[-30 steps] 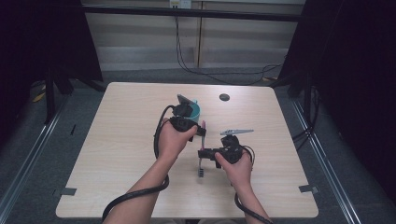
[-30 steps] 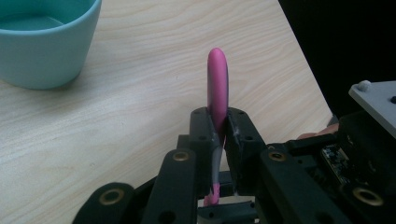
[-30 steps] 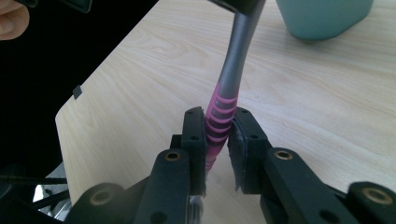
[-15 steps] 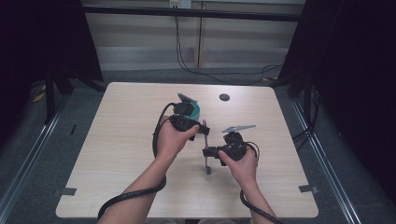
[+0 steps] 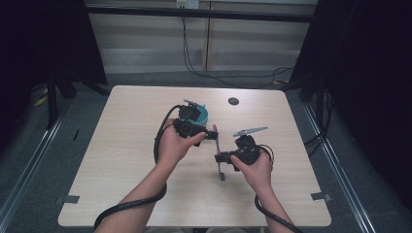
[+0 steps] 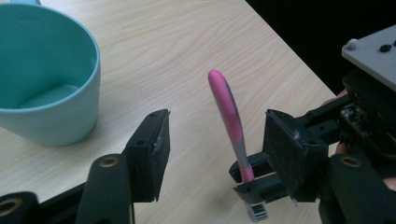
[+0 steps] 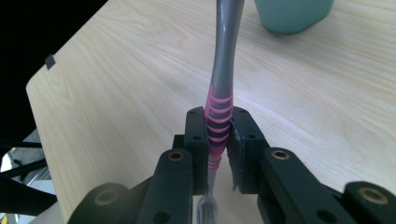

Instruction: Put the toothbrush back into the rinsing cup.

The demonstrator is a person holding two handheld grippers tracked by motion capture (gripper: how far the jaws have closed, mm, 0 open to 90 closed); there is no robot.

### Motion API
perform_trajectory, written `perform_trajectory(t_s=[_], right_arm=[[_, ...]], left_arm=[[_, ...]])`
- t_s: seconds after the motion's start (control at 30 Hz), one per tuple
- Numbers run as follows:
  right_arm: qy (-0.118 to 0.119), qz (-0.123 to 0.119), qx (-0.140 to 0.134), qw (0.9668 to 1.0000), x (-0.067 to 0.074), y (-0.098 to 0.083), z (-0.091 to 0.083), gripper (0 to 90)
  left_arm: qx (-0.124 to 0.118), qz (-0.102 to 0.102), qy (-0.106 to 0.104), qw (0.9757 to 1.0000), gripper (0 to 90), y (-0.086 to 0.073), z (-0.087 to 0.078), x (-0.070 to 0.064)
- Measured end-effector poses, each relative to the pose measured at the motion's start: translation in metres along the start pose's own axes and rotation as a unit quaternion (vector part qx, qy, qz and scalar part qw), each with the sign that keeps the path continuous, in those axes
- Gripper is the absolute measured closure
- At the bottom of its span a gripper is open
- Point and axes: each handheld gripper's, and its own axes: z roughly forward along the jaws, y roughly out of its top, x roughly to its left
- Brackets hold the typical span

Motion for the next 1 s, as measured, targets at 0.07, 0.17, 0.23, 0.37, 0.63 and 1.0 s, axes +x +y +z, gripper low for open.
perform_trajectory(t_s=[0.07,0.17,0.23,0.37,0.63,1.0], right_arm=[[-0.003,-0.003,0.005,1.0000,-0.001,0.000,-0.002,78.7],[-0.008,-0.007,0.011,0.9999,-0.002,0.000,-0.005,78.7],[-0.010,-0.010,0.016,0.9998,-0.003,0.001,-0.007,78.7],[-0.010,-0.013,0.019,0.9997,-0.003,0.003,-0.009,78.7],[-0.010,-0.024,0.033,0.9991,-0.002,0.006,-0.010,78.7],[-0.003,-0.027,0.081,0.9963,0.000,0.011,-0.011,78.7]], left_arm=[[-0.002,0.013,-0.002,0.9999,41.2,-0.001,-0.001,0.002],[-0.004,0.036,0.001,0.9993,39.9,-0.003,-0.003,0.005],[-0.007,0.059,0.008,0.9982,39.2,-0.004,-0.004,0.006],[-0.001,0.090,0.017,0.9958,37.2,-0.006,-0.003,0.007],[0.006,0.153,0.030,0.9878,35.6,-0.014,-0.002,0.008],[0.026,0.228,0.062,0.9714,32.9,-0.021,-0.003,0.004]])
